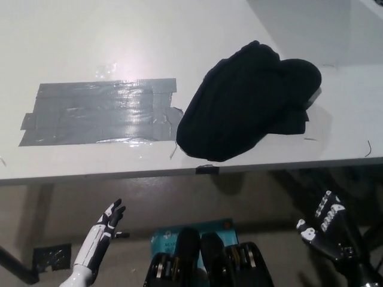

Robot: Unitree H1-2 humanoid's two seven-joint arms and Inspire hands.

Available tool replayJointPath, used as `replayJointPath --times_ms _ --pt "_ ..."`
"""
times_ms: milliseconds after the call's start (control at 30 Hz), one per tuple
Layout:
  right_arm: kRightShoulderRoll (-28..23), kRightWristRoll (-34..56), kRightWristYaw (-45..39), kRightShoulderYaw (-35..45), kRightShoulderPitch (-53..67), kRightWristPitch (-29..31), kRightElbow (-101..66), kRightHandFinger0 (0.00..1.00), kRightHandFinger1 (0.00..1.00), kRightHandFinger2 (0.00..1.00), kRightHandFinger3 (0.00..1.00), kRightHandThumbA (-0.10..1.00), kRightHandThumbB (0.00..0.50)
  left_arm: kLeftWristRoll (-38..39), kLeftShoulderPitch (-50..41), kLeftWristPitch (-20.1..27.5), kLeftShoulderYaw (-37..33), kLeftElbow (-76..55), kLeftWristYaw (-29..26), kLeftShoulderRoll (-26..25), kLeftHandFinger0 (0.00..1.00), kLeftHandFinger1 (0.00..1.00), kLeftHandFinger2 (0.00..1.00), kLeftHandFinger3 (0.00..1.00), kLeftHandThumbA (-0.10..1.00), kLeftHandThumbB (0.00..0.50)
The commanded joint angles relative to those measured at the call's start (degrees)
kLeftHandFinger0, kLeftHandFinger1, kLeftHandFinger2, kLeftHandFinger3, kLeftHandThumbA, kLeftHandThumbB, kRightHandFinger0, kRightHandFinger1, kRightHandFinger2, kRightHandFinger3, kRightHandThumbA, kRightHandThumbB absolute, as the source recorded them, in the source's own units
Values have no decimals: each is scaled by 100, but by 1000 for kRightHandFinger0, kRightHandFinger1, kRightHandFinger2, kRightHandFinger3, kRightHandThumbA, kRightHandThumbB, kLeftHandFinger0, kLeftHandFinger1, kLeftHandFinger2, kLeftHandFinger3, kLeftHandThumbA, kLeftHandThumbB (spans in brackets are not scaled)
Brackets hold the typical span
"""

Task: A person hands a black t-shirt to the robot and rhe robot picks it up with its right hand and places it on the black spot on the desk infron tof it

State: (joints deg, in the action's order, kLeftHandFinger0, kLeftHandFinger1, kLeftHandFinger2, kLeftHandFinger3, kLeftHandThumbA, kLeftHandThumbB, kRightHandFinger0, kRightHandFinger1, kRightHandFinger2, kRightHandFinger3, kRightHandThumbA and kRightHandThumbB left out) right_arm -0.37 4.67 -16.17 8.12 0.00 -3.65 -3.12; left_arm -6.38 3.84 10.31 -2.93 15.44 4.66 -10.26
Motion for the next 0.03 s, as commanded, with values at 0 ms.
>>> replayJointPath --times_ms 0 --pt "-55 281 182 117 -140 597 207 1000 1000 1000 1000 663 131 38 11 237 -11 -100 -6 28 810 1000 1000 1000 1000 500"
